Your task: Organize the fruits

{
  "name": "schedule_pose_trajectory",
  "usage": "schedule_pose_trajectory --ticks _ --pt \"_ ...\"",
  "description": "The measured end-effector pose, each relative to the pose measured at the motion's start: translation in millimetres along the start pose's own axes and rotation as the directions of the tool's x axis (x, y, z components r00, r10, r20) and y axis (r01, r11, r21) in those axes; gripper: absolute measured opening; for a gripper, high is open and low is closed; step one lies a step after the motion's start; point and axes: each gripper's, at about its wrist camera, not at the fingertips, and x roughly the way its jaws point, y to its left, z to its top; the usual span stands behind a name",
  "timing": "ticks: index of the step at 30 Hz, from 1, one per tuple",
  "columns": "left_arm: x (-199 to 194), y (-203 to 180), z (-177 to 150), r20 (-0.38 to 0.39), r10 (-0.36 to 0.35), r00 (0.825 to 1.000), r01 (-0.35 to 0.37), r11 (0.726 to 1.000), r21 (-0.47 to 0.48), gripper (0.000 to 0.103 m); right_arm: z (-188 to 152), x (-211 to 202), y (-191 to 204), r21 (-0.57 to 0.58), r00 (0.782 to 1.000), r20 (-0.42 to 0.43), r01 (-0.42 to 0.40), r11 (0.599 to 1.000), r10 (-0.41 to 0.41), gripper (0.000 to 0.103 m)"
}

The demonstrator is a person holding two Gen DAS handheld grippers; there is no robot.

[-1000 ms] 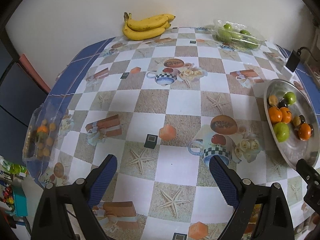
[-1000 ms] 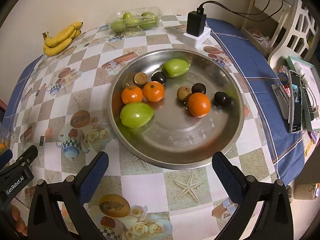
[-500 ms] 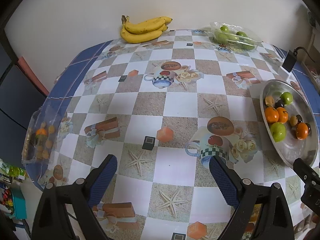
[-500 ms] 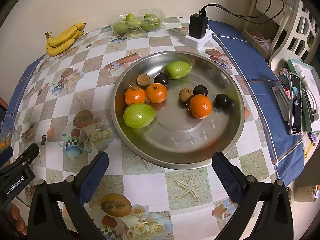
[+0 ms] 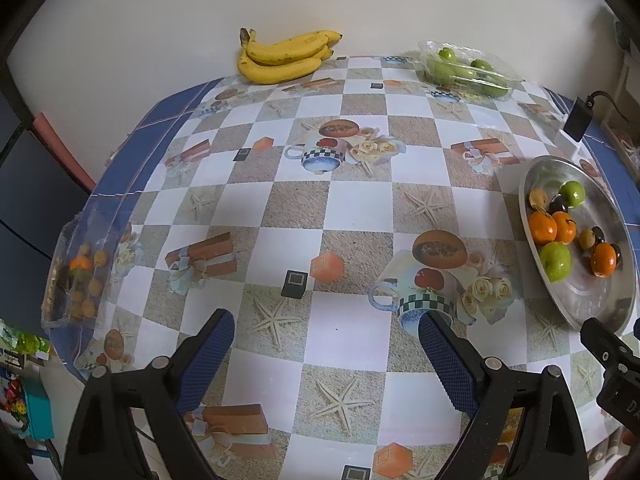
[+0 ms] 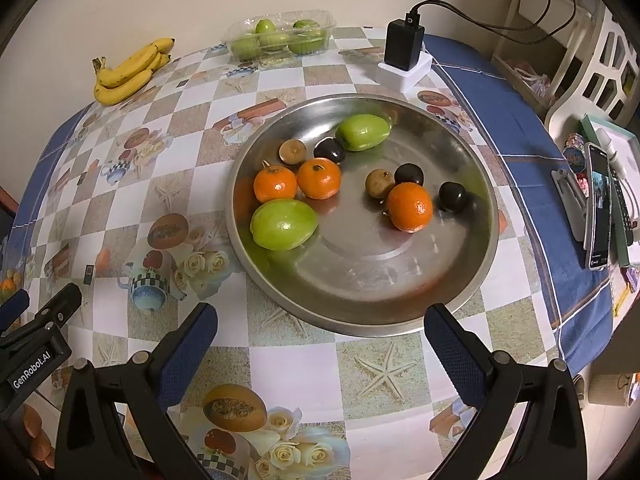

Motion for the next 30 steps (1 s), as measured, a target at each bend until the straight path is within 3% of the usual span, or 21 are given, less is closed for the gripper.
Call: schedule_pose_trajectory --ticks 30 --pt "5.9 -2.4 -0.3 -0.020 -0.002 1.000 0.003 1.000 0.017 0.095 0.6 2.9 4.3 -0.021 1.000 -0.012 -0.005 1.000 0.005 0.103"
